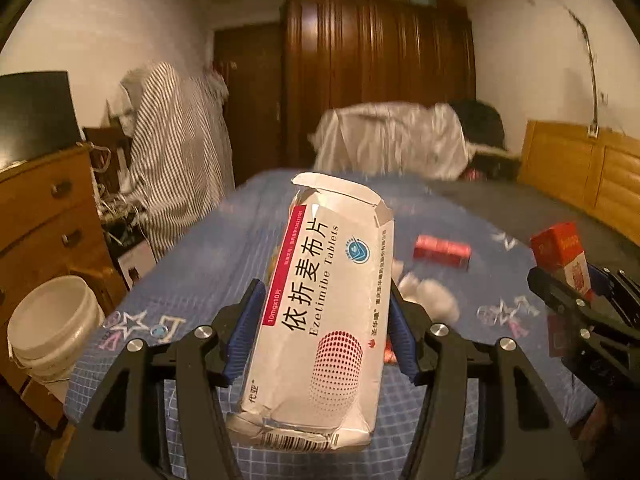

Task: Collect trash
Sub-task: 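Carry the white box and red pack with both tools toward the white bucket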

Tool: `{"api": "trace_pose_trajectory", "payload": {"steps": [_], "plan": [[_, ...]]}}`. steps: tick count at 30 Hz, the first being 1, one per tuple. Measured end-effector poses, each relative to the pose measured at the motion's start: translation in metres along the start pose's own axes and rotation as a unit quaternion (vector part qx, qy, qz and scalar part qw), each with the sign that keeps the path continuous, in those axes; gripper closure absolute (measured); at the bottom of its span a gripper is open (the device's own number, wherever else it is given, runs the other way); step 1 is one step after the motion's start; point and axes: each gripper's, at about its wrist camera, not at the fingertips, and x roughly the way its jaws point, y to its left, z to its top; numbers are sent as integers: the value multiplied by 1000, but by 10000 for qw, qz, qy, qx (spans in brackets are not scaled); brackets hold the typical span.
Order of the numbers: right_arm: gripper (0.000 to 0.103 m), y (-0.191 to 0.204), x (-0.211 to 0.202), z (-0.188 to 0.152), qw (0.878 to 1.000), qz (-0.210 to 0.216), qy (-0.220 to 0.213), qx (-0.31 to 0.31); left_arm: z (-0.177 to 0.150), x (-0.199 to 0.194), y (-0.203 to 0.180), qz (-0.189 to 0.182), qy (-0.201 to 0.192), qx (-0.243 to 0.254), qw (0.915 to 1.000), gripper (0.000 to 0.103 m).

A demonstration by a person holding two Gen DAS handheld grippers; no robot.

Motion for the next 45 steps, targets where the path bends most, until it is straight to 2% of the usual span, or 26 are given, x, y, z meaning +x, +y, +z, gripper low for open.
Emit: {"api": "trace_pose_trajectory", "payload": {"steps": [8, 20, 25, 35, 45], "plan": [[46, -16, -42, 4, 9990, -72, -364, 262, -1, -23, -12, 98, -585, -25, 9982, 47], [46, -17, -47, 7, 9991, -29, -349, 251, 0, -29, -13, 102, -620, -6, 9980, 47], [46, -7, -38, 16, 9994, 182, -292, 99, 11, -26, 7, 289, -615, -82, 9977, 47], [46, 61, 16, 66, 9951, 962, -193, -78, 38, -20, 80, 930, -587, -290, 9935, 47], [46, 170, 68, 105, 9846, 1717, 11, -329, 52, -17, 158, 1504, -478, -591, 9857, 47]]}}
